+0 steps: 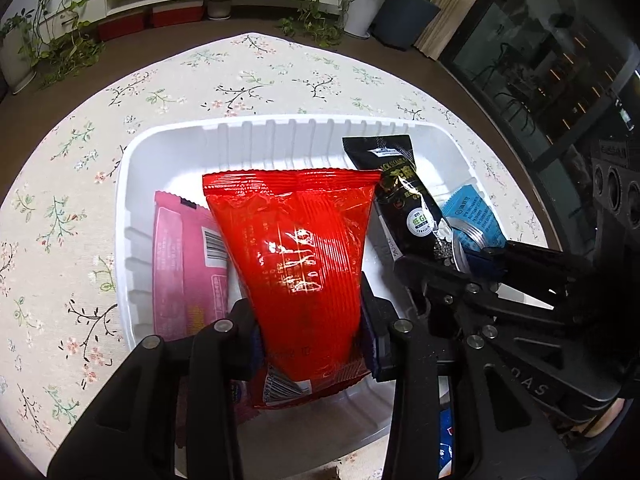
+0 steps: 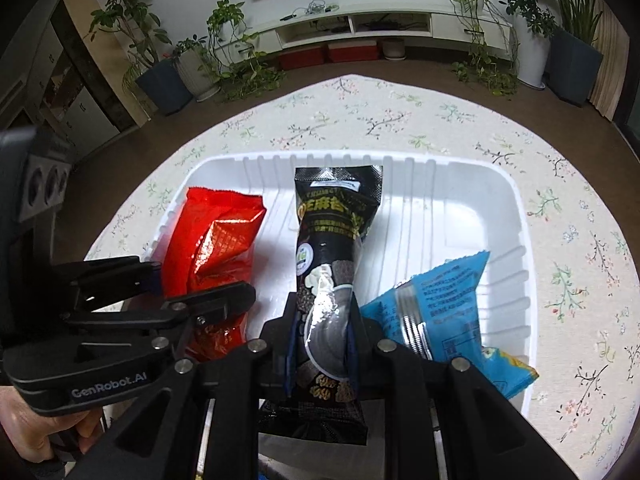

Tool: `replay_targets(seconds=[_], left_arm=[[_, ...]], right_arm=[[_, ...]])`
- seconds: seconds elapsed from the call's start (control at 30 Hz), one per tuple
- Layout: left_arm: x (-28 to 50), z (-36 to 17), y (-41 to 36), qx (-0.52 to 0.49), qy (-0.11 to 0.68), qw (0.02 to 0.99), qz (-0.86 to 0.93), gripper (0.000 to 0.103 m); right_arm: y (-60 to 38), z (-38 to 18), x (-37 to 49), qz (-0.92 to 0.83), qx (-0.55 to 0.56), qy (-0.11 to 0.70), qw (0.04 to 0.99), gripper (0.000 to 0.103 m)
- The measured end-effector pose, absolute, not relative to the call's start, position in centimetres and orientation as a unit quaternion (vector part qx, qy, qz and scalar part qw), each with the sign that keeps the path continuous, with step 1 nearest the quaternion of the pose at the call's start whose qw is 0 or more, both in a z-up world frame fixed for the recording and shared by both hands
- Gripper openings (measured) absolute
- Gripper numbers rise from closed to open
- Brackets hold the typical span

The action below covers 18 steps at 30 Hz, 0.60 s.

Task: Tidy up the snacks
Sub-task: 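Lower the red bag and black packet into the tray and open both grippers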

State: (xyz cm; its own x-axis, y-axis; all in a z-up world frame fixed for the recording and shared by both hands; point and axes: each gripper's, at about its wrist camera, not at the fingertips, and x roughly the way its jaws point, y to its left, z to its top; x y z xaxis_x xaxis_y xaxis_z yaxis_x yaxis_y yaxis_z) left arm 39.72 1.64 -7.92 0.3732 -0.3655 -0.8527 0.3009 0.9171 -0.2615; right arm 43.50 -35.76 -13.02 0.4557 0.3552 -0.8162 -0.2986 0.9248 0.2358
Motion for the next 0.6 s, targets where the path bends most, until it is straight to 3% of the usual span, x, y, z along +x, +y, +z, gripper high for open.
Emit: replay_targets(seconds=[0.6], left_arm=[[39.19, -7.68, 2.02, -0.033, 0.520, 0.833, -0.187, 0.051]], right_arm=[[-35.21, -13.31, 43.66, 0.175, 0.004, 0.495, 0.851, 0.026]])
